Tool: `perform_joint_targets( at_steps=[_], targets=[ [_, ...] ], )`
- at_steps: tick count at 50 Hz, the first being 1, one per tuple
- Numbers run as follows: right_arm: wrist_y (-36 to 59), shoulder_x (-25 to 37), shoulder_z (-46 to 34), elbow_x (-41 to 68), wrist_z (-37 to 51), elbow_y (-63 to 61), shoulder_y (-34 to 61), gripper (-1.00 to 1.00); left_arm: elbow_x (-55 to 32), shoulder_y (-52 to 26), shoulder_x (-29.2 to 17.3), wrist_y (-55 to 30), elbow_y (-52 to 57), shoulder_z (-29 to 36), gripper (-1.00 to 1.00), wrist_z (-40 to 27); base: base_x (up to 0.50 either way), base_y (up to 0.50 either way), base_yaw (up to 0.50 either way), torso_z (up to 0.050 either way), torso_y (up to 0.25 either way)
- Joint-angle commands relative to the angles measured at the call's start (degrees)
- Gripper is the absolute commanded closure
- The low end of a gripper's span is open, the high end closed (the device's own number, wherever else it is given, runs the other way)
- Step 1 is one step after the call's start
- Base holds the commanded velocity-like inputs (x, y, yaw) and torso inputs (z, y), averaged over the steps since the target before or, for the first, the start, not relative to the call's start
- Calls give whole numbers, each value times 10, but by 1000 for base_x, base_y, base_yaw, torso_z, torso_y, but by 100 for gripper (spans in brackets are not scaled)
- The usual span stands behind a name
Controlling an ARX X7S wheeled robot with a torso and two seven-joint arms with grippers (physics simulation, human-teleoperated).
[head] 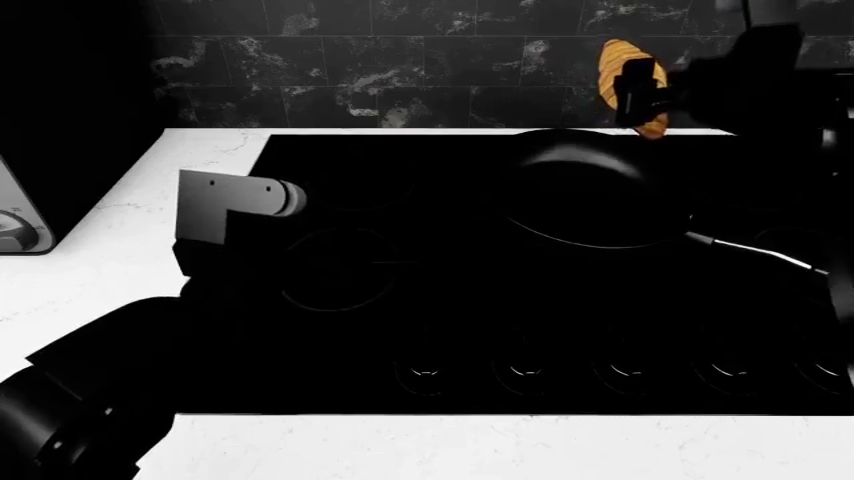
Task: Pick the croissant and place it on the pan. Then turn on the stove to warm the croissant.
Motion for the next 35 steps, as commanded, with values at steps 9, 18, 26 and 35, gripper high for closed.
perform_joint_targets(
  at_steps=[9,18,26,35],
  targets=[
    [-19,-50,250,-269,-71,80,-23,100,6,-4,1,9,-12,5,-100,-2,0,0,0,0,0],
    [-14,-63,341,-357,-86,80,-41,100,12,-7,2,16,-24,9,-100,-1,0,0,0,0,0],
    [1,-70,365,-389,-94,81,-50,100,12,-9,2,17,-29,12,-100,1,0,0,0,0,1],
    [15,-75,365,-400,-98,81,-56,100,10,-8,1,18,-30,14,-100,1,0,0,0,0,0]
  ],
)
